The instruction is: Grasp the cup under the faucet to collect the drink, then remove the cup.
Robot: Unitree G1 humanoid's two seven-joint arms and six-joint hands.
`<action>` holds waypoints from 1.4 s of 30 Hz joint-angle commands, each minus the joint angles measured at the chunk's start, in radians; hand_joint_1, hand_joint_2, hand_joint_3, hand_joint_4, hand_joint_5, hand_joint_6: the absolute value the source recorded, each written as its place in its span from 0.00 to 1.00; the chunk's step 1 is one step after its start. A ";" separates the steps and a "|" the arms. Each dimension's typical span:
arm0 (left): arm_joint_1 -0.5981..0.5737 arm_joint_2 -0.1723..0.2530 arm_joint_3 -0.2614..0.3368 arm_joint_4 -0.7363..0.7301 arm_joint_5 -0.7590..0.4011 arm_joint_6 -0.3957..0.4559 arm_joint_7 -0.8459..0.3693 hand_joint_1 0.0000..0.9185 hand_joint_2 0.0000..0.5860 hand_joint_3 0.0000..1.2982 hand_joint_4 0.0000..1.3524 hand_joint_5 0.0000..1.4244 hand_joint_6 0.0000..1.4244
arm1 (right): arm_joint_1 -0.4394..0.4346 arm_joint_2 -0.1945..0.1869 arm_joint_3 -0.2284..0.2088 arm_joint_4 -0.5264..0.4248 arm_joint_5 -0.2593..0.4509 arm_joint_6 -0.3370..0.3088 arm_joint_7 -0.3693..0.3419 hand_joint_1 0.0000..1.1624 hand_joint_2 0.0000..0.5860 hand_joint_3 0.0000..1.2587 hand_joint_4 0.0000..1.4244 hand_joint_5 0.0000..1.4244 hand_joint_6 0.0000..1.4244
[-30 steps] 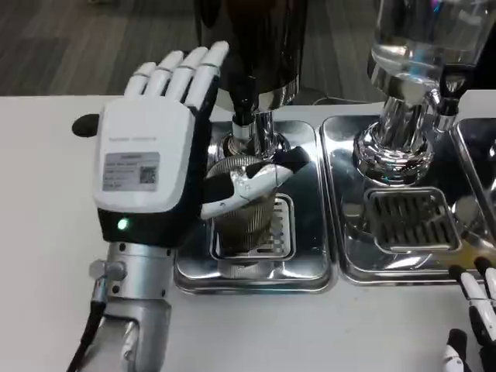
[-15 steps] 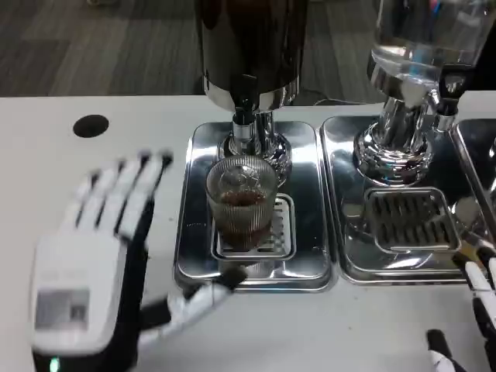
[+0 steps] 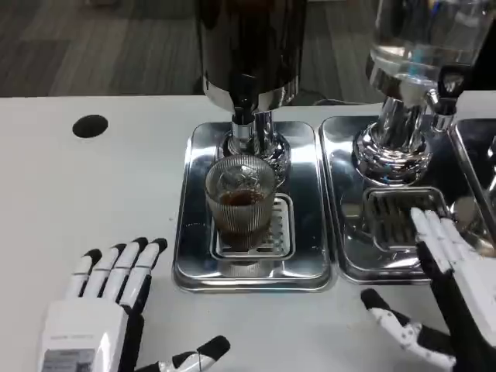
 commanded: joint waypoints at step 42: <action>0.111 0.017 0.074 -0.005 -0.095 0.001 0.049 0.00 0.13 0.40 0.01 0.12 0.07 | -0.664 0.265 0.103 0.460 0.264 0.168 0.367 0.46 0.28 0.00 0.00 0.00 0.00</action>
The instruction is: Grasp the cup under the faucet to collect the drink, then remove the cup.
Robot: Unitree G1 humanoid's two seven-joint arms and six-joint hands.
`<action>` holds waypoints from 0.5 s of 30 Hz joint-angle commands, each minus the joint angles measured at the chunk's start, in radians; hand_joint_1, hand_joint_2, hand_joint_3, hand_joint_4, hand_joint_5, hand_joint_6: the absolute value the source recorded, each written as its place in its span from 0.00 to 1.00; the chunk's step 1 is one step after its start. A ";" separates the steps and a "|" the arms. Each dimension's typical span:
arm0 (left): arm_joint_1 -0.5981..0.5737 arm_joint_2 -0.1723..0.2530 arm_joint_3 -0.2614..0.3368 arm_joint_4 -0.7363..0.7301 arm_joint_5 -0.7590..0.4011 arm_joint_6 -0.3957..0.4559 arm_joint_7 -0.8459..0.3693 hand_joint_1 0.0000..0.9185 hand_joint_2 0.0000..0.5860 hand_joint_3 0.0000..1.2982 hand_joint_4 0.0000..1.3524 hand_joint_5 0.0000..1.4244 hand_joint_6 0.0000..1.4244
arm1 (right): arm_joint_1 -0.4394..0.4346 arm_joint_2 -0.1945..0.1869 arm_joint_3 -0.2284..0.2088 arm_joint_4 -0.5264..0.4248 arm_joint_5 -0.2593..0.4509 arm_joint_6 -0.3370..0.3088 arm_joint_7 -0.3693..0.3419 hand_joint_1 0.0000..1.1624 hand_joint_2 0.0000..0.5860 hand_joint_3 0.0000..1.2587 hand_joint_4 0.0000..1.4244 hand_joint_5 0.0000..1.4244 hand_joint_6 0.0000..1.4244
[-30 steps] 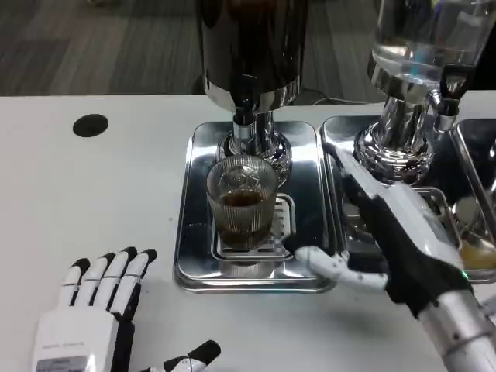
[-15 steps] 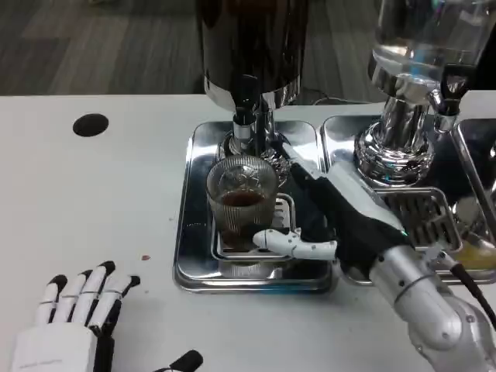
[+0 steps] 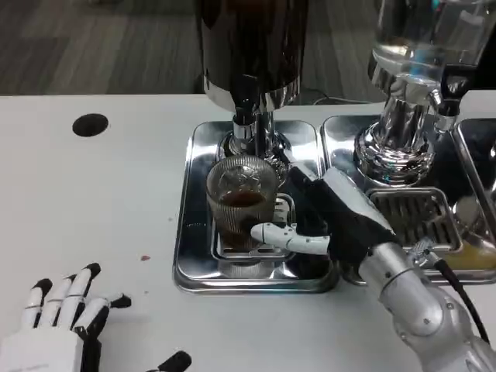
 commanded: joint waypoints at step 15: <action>0.027 0.011 0.034 0.006 -0.033 -0.016 0.014 0.00 0.16 0.47 0.04 0.12 0.07 | -0.037 0.045 -0.002 0.091 0.025 -0.093 -0.082 0.49 0.27 0.00 0.00 0.00 0.02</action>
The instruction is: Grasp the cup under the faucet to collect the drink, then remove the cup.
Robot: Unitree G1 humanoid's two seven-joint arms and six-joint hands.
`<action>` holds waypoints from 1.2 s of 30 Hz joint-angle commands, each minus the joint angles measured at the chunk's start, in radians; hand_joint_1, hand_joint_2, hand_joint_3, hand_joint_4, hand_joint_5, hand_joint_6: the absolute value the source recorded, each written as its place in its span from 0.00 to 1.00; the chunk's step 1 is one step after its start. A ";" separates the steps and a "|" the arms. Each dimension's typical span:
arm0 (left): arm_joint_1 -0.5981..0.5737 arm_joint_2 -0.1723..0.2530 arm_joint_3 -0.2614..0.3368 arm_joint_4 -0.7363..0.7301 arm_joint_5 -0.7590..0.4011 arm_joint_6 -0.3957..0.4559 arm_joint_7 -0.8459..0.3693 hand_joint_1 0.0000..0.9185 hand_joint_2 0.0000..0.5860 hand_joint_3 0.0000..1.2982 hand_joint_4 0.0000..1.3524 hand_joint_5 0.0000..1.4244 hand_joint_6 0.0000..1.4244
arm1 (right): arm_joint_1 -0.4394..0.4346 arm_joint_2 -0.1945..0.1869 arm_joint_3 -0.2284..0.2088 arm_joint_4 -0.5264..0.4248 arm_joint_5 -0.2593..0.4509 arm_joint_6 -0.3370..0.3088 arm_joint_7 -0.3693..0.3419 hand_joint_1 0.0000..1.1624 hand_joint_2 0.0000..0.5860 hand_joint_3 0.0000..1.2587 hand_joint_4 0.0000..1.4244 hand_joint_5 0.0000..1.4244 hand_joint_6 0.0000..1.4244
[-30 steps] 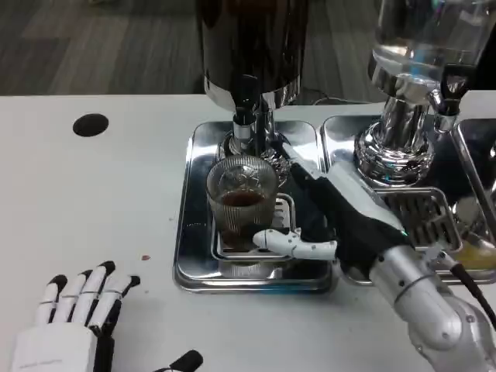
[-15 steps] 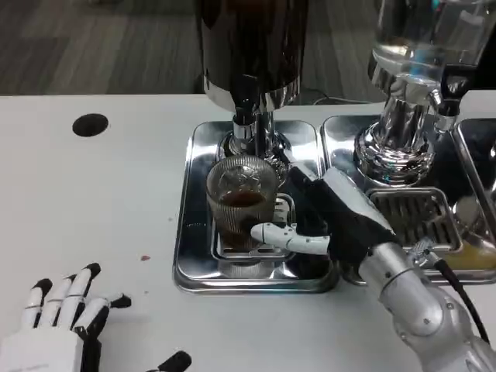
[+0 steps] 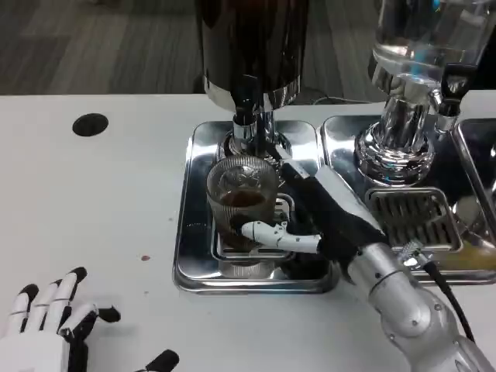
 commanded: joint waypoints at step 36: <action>0.032 0.007 0.059 0.040 -0.058 -0.054 0.040 0.00 0.20 0.54 0.07 0.13 0.06 | -0.048 0.057 0.013 0.162 -0.015 -0.125 -0.178 0.63 0.29 0.16 0.20 0.15 0.14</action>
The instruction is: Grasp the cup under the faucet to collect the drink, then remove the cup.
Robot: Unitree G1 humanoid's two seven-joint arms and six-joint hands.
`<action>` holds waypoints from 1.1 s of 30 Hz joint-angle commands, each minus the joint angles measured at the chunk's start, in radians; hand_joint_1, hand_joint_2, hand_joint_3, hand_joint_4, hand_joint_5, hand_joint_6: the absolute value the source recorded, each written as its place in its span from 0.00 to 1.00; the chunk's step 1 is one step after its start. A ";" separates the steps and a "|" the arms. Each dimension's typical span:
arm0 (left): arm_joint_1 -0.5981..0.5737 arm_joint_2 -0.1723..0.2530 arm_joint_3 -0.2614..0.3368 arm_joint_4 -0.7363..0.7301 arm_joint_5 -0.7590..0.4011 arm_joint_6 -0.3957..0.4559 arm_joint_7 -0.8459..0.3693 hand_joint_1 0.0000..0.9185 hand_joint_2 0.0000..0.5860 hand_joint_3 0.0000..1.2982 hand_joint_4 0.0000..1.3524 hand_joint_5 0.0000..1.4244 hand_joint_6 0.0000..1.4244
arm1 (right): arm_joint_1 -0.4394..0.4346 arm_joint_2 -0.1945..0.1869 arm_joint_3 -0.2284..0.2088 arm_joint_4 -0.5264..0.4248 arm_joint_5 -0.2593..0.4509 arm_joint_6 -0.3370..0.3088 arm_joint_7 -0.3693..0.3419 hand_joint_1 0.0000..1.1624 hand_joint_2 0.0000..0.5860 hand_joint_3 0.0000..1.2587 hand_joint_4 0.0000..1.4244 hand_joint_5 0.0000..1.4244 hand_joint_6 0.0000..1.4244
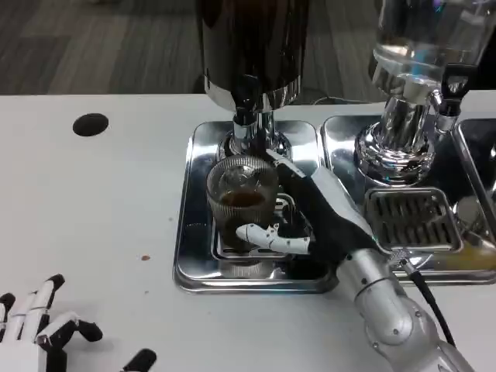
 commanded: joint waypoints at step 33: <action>-0.002 0.004 0.028 0.015 -0.018 -0.028 -0.002 0.00 0.22 0.54 0.08 0.13 0.06 | 0.007 0.003 -0.036 0.065 -0.005 -0.137 -0.171 0.74 0.30 0.50 0.50 0.43 0.38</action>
